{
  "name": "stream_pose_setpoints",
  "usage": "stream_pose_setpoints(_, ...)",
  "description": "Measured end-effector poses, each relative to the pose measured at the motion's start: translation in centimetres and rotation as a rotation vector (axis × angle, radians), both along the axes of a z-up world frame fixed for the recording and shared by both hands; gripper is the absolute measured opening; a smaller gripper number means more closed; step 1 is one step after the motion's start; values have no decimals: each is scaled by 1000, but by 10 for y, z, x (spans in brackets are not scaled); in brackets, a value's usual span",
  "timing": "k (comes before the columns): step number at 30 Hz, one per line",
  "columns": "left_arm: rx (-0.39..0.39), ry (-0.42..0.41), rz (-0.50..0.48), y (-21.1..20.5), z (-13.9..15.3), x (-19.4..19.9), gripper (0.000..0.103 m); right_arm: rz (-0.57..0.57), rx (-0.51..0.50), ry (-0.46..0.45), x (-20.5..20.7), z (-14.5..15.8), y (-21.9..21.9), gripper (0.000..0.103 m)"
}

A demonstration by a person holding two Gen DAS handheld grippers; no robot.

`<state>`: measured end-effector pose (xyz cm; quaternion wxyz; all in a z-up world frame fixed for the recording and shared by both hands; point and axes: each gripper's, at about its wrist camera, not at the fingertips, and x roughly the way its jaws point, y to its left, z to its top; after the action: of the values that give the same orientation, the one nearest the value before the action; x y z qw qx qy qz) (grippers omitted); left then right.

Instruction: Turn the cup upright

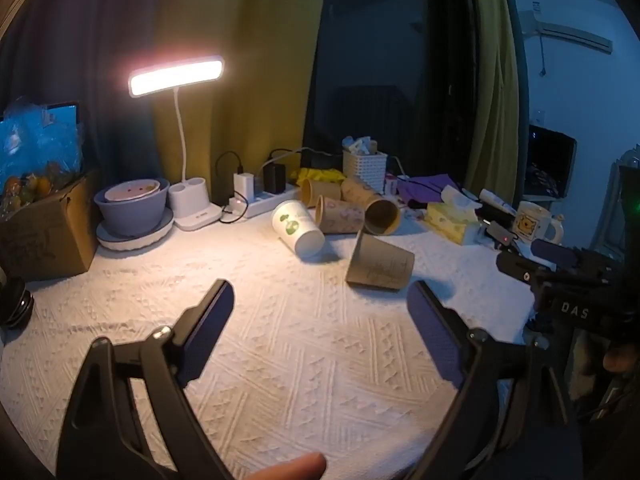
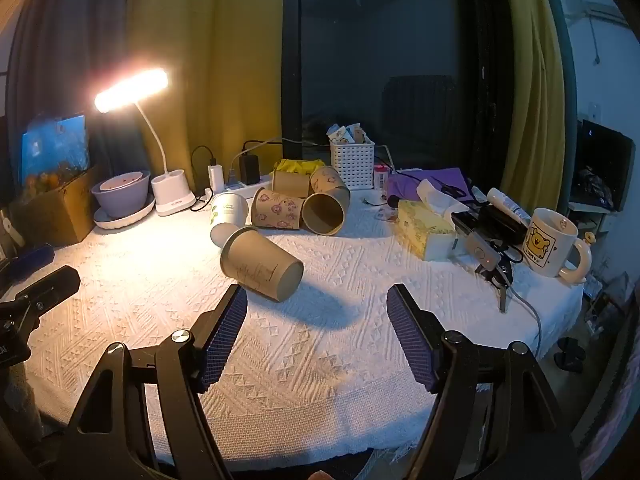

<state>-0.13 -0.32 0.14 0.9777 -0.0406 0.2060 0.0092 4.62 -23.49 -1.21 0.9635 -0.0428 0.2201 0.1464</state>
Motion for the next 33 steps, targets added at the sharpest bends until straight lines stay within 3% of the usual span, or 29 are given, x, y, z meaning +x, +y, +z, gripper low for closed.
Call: stream_pose_setpoints(33, -2, -3, -1, -9, 2, 2, 89, 0, 2, 0, -1, 0, -1, 76)
